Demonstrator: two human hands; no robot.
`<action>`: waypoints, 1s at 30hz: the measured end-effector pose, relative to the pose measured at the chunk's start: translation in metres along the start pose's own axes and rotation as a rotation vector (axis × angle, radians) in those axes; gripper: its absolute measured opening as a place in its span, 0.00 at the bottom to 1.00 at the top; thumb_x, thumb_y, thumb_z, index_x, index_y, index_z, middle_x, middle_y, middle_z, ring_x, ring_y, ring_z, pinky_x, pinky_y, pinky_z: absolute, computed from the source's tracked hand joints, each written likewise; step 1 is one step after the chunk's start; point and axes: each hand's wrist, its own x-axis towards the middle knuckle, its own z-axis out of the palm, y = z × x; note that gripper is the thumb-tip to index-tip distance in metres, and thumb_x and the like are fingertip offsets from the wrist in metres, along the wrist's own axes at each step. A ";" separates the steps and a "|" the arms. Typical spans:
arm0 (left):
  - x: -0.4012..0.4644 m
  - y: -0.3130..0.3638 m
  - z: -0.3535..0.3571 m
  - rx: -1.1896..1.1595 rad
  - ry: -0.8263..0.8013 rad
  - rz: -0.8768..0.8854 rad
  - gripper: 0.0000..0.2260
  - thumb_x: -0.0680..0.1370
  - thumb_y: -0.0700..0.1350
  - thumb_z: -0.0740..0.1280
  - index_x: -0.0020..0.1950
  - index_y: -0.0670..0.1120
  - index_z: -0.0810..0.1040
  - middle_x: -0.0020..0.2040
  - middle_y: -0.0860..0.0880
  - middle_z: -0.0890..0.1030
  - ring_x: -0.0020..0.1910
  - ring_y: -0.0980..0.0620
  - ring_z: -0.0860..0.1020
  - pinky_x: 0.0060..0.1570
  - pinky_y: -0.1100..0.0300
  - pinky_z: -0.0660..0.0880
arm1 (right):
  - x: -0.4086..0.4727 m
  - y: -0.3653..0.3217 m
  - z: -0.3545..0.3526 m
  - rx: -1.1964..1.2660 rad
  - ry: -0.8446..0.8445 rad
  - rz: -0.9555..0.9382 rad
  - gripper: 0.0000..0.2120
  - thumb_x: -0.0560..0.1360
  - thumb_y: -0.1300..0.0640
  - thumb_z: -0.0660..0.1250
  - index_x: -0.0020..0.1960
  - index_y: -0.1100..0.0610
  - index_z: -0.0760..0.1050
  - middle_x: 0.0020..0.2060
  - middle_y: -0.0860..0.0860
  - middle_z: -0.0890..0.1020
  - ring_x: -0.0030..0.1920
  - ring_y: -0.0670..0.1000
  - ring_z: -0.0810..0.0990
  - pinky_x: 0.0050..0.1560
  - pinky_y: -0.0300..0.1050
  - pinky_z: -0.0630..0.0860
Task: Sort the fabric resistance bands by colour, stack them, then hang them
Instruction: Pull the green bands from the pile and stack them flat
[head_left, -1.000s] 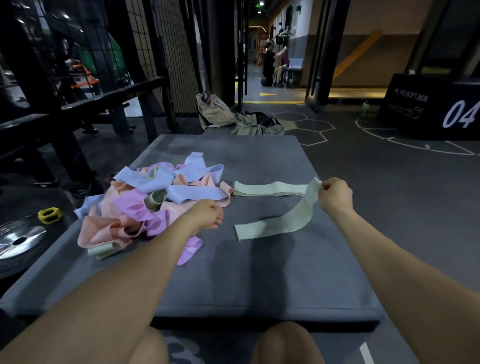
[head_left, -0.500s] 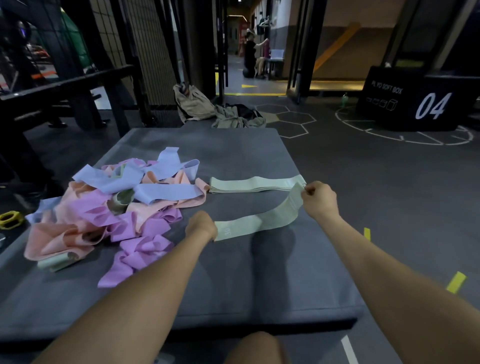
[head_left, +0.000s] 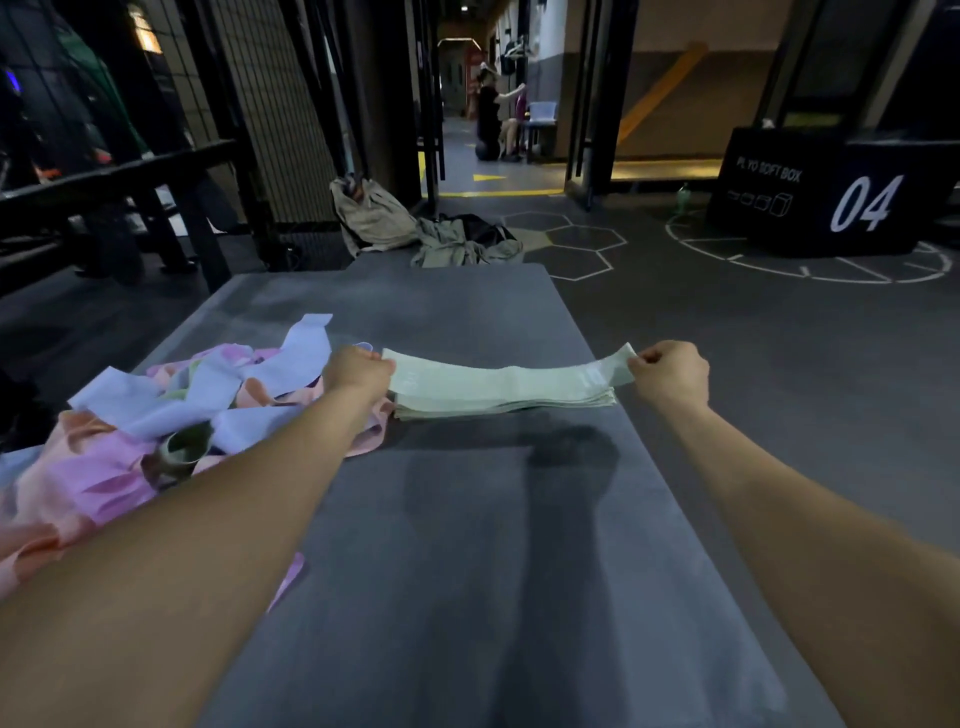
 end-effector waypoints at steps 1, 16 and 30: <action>0.007 0.002 0.002 0.070 0.019 -0.008 0.09 0.76 0.41 0.64 0.55 0.43 0.77 0.58 0.46 0.79 0.48 0.44 0.78 0.48 0.56 0.75 | 0.006 0.001 0.004 0.001 0.005 0.009 0.06 0.75 0.59 0.65 0.46 0.60 0.80 0.47 0.60 0.82 0.48 0.60 0.79 0.44 0.45 0.71; 0.059 -0.025 0.048 0.438 -0.033 -0.014 0.12 0.76 0.39 0.62 0.56 0.36 0.78 0.54 0.37 0.80 0.55 0.38 0.78 0.52 0.54 0.76 | 0.054 0.026 0.071 -0.084 -0.016 0.020 0.07 0.76 0.59 0.64 0.48 0.61 0.79 0.48 0.59 0.80 0.44 0.59 0.76 0.43 0.46 0.71; 0.056 -0.028 0.045 0.590 -0.129 0.399 0.23 0.72 0.52 0.71 0.63 0.45 0.71 0.63 0.44 0.69 0.63 0.45 0.71 0.60 0.54 0.68 | 0.058 0.022 0.086 -0.335 -0.082 -0.389 0.16 0.74 0.55 0.68 0.60 0.60 0.75 0.59 0.59 0.72 0.62 0.60 0.66 0.61 0.49 0.65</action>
